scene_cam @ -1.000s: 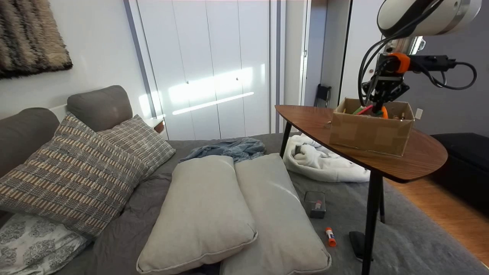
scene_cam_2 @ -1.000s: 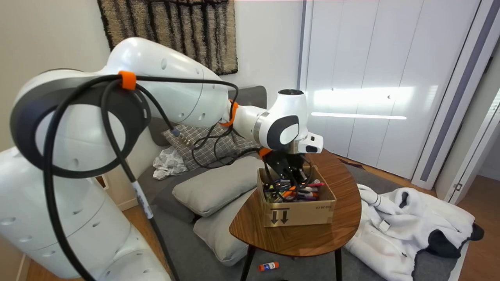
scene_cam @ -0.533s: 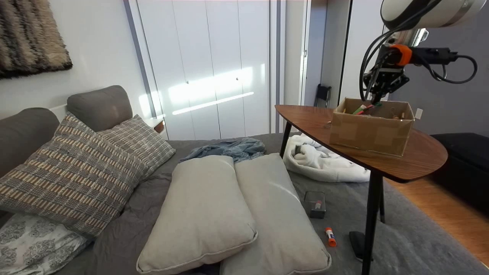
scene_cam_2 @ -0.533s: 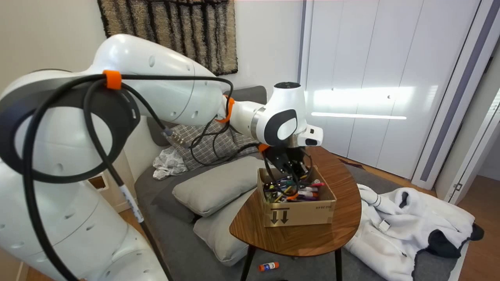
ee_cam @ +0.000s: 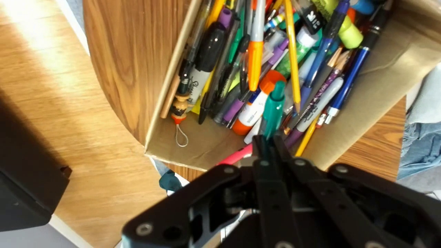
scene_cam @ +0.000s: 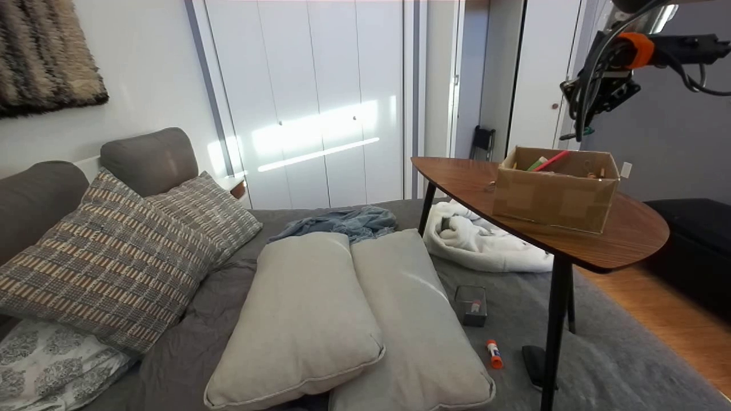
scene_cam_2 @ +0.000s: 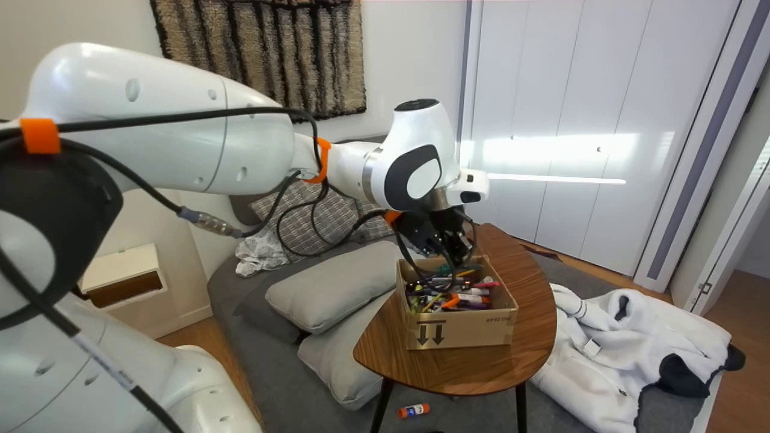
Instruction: Pick up the green marker from the box and put it on the table
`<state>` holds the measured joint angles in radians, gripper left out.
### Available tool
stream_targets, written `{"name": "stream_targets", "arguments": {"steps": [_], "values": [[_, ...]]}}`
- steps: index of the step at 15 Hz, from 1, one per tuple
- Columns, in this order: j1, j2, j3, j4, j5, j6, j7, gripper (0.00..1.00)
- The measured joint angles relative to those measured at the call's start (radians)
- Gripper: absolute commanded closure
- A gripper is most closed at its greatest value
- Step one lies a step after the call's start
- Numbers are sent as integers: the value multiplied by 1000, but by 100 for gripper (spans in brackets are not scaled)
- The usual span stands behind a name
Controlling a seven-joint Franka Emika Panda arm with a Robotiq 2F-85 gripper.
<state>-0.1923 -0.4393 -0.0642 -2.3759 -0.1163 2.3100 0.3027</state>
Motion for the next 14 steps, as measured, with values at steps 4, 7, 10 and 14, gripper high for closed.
{"name": "stream_targets", "arguments": {"steps": [4, 7, 10, 14], "values": [[-69, -107, -6, -89, -58, -3, -1, 99], [-120, -172, -31, -157, -77, 2, -26, 99], [-145, -202, -76, -220, -77, 34, -79, 99], [-151, -200, -126, -296, -71, 145, -133, 99]]}}
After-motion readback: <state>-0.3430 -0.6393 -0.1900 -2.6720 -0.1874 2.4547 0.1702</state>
